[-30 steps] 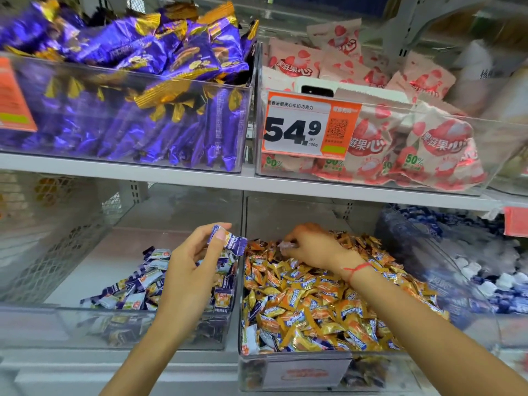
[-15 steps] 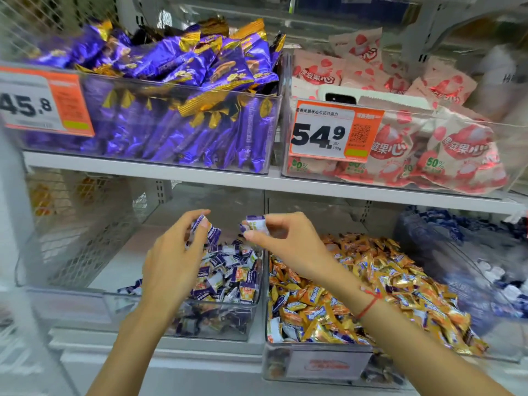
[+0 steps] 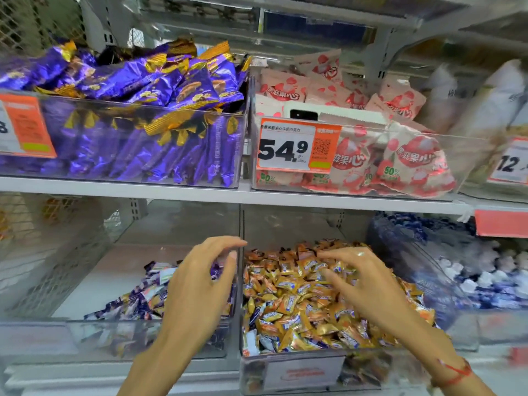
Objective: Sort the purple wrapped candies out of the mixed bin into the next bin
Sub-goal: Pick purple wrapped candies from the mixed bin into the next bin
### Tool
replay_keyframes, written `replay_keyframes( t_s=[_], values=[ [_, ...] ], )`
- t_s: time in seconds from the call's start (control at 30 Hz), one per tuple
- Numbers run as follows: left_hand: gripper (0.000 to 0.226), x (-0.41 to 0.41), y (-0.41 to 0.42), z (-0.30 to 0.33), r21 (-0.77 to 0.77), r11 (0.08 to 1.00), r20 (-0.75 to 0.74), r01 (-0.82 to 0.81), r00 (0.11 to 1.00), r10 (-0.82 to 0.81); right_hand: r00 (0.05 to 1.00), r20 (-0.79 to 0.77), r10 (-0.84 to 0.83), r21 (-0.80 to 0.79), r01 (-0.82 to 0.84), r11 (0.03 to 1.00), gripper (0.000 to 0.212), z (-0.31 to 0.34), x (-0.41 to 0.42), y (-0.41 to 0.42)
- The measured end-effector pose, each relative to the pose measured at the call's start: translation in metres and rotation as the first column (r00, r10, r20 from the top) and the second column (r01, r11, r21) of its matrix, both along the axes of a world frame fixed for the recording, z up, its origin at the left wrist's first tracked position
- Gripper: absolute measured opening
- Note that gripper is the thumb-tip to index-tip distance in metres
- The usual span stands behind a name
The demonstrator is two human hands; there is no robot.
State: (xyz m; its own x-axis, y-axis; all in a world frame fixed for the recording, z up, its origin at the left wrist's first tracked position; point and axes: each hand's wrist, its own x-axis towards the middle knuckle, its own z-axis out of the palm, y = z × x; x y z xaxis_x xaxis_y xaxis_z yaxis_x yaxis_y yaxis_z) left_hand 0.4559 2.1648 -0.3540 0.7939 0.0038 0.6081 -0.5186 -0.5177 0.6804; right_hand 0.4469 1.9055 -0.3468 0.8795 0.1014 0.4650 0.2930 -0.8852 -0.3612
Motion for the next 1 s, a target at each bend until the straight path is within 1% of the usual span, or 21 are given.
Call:
replay_keyframes(
  t_s=[0.07, 0.1, 0.2, 0.27, 0.33, 0.37, 0.4, 0.43, 0.47, 0.57, 0.63, 0.67, 0.73, 0.77, 0.8, 0.83, 0.9, 0.93, 0.97, 1.0],
  values=[
    [0.028, -0.003, -0.029, 0.004, 0.05, 0.987, 0.026, 0.15, 0.988, -0.151, 0.988, 0.044, -0.148, 0.044, 0.146, 0.988, 0.027, -0.009, -0.009, -0.038],
    [0.029, -0.001, -0.044, 0.005, 0.104, 0.97, 0.008, 0.222, 0.975, -0.224, 0.977, 0.037, -0.209, 0.077, 0.205, 0.976, 0.027, -0.013, -0.013, -0.052],
    [0.03, 0.015, -0.091, 0.007, 0.304, 0.863, -0.141, 0.403, 0.915, -0.377, 0.965, 0.032, -0.262, 0.156, 0.254, 0.955, 0.031, -0.022, -0.021, -0.079],
    [0.034, 0.025, -0.127, 0.005, 0.392, 0.74, -0.278, 0.547, 0.837, -0.471, 0.961, 0.048, -0.273, 0.165, 0.262, 0.951, 0.034, -0.024, -0.025, -0.087],
    [0.044, 0.031, -0.162, -0.002, 0.508, 0.555, -0.408, 0.659, 0.751, -0.519, 0.938, 0.101, -0.33, 0.12, 0.318, 0.94, 0.032, -0.025, -0.028, -0.094],
    [0.05, 0.033, -0.176, -0.008, 0.584, 0.453, -0.463, 0.673, 0.735, -0.495, 0.914, 0.15, -0.378, 0.06, 0.373, 0.926, 0.031, -0.026, -0.029, -0.096],
    [0.053, 0.037, -0.185, -0.015, 0.65, 0.368, -0.497, 0.665, 0.739, -0.456, 0.886, 0.198, -0.42, -0.003, 0.429, 0.903, 0.03, -0.028, -0.029, -0.099],
    [0.054, 0.042, -0.19, -0.02, 0.693, 0.321, -0.502, 0.646, 0.751, -0.429, 0.865, 0.229, -0.447, -0.051, 0.469, 0.881, 0.03, -0.031, -0.03, -0.103],
    [0.054, 0.048, -0.192, -0.023, 0.71, 0.316, -0.492, 0.63, 0.764, -0.418, 0.861, 0.238, -0.45, -0.08, 0.479, 0.874, 0.031, -0.035, -0.03, -0.106],
    [0.05, 0.061, -0.179, -0.021, 0.714, 0.405, -0.451, 0.572, 0.817, -0.359, 0.895, 0.155, -0.419, -0.095, 0.435, 0.895, 0.037, -0.043, -0.032, -0.111],
    [0.063, 0.068, -0.166, -0.019, 0.762, 0.445, -0.397, 0.47, 0.882, -0.253, 0.896, 0.105, -0.43, -0.118, 0.441, 0.89, 0.042, -0.044, -0.033, -0.111],
    [0.064, 0.071, -0.159, -0.018, 0.794, 0.444, -0.373, 0.416, 0.909, -0.184, 0.897, 0.073, -0.436, -0.111, 0.442, 0.89, 0.042, -0.043, -0.035, -0.11],
    [0.053, 0.075, -0.146, -0.019, 0.839, 0.438, -0.333, 0.322, 0.941, -0.055, 0.895, 0.013, -0.446, -0.071, 0.445, 0.893, 0.038, -0.04, -0.037, -0.107],
    [0.053, 0.077, -0.14, -0.019, 0.85, 0.435, -0.33, 0.298, 0.944, -0.003, 0.891, 0.008, -0.454, -0.062, 0.454, 0.889, 0.036, -0.039, -0.037, -0.107],
    [0.056, 0.076, -0.134, -0.019, 0.852, 0.429, -0.342, 0.299, 0.939, 0.025, 0.885, 0.039, -0.464, -0.061, 0.466, 0.883, 0.034, -0.038, -0.038, -0.108],
    [0.064, 0.074, -0.129, -0.019, 0.848, 0.422, -0.368, 0.321, 0.929, 0.033, 0.879, 0.105, -0.465, -0.054, 0.472, 0.88, 0.031, -0.037, -0.038, -0.108],
    [0.099, 0.066, -0.12, -0.02, 0.822, 0.44, -0.397, 0.361, 0.918, -0.011, 0.889, 0.202, -0.411, -0.011, 0.422, 0.907, 0.026, -0.03, -0.036, -0.103],
    [0.114, 0.06, -0.118, -0.022, 0.813, 0.449, -0.398, 0.37, 0.917, -0.035, 0.914, 0.189, -0.359, 0.006, 0.364, 0.931, 0.025, -0.024, -0.034, -0.097],
    [0.121, 0.054, -0.117, -0.023, 0.804, 0.459, -0.397, 0.379, 0.916, -0.062, 0.944, 0.138, -0.3, 0.014, 0.301, 0.954, 0.027, -0.017, -0.029, -0.09],
    [0.12, 0.049, -0.116, -0.023, 0.785, 0.477, -0.4, 0.396, 0.911, -0.098, 0.967, 0.057, -0.249, 0.017, 0.248, 0.969, 0.029, -0.012, -0.023, -0.083]
  ],
)
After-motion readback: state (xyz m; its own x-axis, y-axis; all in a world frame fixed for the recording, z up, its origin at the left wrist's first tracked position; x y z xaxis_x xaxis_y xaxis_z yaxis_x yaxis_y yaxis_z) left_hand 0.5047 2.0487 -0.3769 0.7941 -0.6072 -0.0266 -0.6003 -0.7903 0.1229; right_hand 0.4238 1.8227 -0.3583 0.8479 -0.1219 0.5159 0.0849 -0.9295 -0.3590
